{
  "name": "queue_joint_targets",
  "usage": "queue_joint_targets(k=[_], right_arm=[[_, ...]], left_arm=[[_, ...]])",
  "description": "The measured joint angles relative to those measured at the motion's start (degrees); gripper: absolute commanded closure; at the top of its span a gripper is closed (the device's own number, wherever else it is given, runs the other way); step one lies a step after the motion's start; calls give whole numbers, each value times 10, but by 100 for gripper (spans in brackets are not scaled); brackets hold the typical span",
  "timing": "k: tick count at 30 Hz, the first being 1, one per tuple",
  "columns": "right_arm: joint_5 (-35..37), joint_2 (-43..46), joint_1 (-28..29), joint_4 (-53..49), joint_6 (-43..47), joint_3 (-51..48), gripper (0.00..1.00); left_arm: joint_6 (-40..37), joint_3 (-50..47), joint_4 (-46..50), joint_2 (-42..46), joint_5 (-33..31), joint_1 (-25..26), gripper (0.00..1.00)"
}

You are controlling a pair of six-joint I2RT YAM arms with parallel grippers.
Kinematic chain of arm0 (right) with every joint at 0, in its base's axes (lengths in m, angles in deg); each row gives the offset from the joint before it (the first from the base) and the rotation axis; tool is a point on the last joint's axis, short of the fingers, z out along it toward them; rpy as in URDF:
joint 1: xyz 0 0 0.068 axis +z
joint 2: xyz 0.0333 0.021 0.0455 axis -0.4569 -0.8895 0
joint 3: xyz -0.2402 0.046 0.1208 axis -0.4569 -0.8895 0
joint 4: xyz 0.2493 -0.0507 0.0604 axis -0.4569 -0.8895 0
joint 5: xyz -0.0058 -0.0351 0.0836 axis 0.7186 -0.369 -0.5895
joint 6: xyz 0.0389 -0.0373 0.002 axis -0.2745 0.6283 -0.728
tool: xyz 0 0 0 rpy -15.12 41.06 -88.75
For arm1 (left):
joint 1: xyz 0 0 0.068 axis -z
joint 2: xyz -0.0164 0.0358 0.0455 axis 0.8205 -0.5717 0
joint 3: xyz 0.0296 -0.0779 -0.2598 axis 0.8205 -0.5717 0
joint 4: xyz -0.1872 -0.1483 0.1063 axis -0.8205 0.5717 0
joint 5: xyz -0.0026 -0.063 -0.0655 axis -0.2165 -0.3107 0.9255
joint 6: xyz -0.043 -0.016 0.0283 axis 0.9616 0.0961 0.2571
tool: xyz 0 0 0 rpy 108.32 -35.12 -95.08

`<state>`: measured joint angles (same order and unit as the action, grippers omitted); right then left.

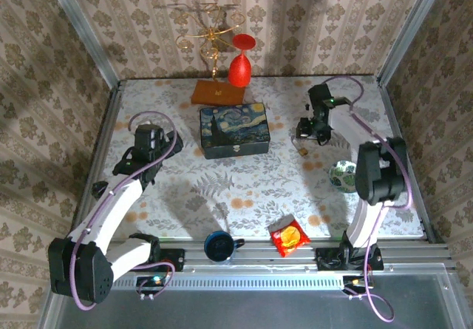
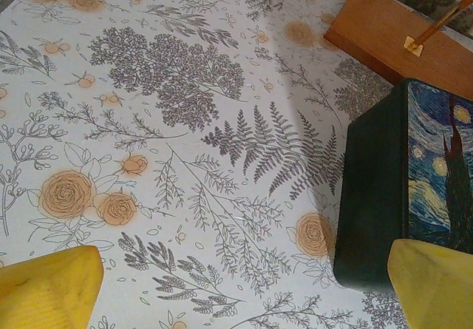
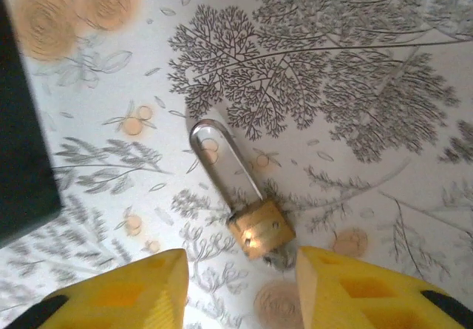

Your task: Unlock the padlock with the key

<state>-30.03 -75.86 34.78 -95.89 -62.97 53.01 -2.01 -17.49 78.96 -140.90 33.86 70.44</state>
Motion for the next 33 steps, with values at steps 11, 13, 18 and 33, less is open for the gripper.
queue_joint_targets(k=[11,13,18,33], right_arm=[[21,251,-33,136,9,-220,30],[38,288,-35,166,11,-256,29],[93,375,-38,243,20,-344,21],[175,540,-42,533,116,-621,0]], left_arm=[[-54,-48,-46,27,-19,0,0],[-75,-67,-74,37,-20,0,0],[-131,-108,-148,56,-30,0,0],[-355,-243,-490,-18,-24,-40,0]])
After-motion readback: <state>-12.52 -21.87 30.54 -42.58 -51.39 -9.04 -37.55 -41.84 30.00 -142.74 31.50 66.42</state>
